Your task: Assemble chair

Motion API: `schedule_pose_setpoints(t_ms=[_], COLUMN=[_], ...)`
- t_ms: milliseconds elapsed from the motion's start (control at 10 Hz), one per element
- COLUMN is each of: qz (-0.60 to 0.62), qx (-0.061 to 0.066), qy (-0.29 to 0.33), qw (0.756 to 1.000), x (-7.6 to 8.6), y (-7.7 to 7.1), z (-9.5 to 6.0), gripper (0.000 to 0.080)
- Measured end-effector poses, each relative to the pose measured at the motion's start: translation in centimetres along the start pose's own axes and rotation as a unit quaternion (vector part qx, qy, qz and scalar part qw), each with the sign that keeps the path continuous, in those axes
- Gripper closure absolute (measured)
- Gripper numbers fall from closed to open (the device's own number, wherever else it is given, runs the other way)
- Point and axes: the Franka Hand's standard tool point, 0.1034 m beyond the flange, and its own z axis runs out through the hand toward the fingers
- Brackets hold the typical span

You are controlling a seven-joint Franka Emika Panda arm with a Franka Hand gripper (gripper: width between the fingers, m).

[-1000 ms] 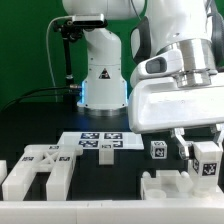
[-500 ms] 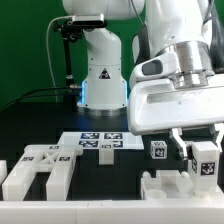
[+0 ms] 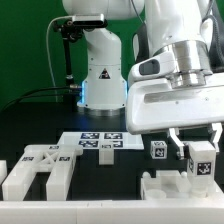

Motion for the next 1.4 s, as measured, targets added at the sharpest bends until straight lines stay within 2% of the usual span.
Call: schedule_pose_setpoints(t_ms=[300, 500, 900, 1000, 1100, 1200, 1300, 1400], qz=[-0.004, -0.005, -0.006, -0.007, -0.009, -0.010, -0.012, -0.014], qx=[0.000, -0.003, -0.006, -0.006, -0.006, -0.006, -0.006, -0.006], qy=[-0.001, 0.013, 0.032, 0.029, 0.029, 0.029, 0.029, 0.029], qw=[1.000, 1.000, 0.999, 1.000, 1.000, 0.999, 0.999, 0.999], x=[-0.2, -1.2, -1.1, -1.2, -1.2, -1.2, -1.2, -1.2], y=[0.0, -0.2, -0.2, -0.1, -0.2, -0.1, -0.1, -0.1], z=[0.1, 0.9, 1.0, 1.1, 1.1, 1.1, 1.1, 1.1], gripper=[0.0515, 0.0515, 0.0515, 0.0421, 0.0267, 0.0267, 0.0174, 0.0174])
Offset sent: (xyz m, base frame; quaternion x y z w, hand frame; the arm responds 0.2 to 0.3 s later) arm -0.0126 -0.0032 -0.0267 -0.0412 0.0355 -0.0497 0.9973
